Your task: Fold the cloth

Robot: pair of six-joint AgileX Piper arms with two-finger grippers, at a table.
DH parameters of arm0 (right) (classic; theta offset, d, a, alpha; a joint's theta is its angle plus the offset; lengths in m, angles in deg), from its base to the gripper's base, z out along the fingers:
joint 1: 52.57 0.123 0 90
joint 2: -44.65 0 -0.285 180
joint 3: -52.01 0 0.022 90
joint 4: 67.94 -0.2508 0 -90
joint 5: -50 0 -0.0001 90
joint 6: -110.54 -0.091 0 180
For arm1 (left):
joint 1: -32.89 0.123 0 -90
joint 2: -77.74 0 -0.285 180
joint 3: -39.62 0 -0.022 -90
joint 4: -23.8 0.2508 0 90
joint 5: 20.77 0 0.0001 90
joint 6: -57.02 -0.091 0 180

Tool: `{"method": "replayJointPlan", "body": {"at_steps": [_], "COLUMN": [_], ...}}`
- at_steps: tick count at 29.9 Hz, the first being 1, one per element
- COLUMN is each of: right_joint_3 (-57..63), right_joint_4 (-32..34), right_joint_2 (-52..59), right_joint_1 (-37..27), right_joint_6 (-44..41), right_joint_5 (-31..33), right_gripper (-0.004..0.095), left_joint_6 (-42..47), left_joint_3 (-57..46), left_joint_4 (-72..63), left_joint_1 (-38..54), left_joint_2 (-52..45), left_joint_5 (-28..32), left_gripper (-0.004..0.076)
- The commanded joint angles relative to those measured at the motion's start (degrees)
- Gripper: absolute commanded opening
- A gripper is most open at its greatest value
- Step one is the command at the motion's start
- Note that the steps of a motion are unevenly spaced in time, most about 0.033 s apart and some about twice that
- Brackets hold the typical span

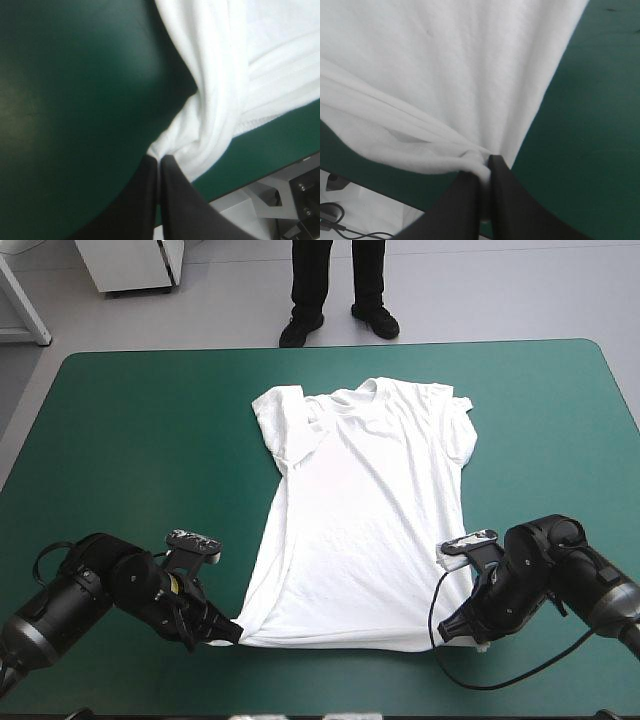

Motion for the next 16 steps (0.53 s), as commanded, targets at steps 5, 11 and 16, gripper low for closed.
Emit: {"method": "replayJointPlan", "body": {"at_steps": [5, 11, 16], "right_joint_3": [-1.9, -5.0, -10.9], "right_joint_4": [-1.7, -2.7, 0.7], "right_joint_2": [1.2, 1.7, 4.2], "right_joint_1": [-0.1, -0.1, -0.1], "right_joint_6": [0.2, -2.1, -5.4], "right_joint_5": [2.6, 2.6, 2.4], "right_gripper": [0.0234, 0.0548, 0.0559], "left_joint_6": [-2.5, -2.5, -2.5], "left_joint_3": [1.2, 2.2, 10.5], "left_joint_4": [-2.8, -2.8, -2.7], "left_joint_1": [-0.6, -0.6, -0.6], "left_joint_2": [-1.1, -2.2, -3.5], "left_joint_5": [-5.0, -6.6, -6.5], "left_gripper": [0.0279, 0.0478, 0.0478]}}
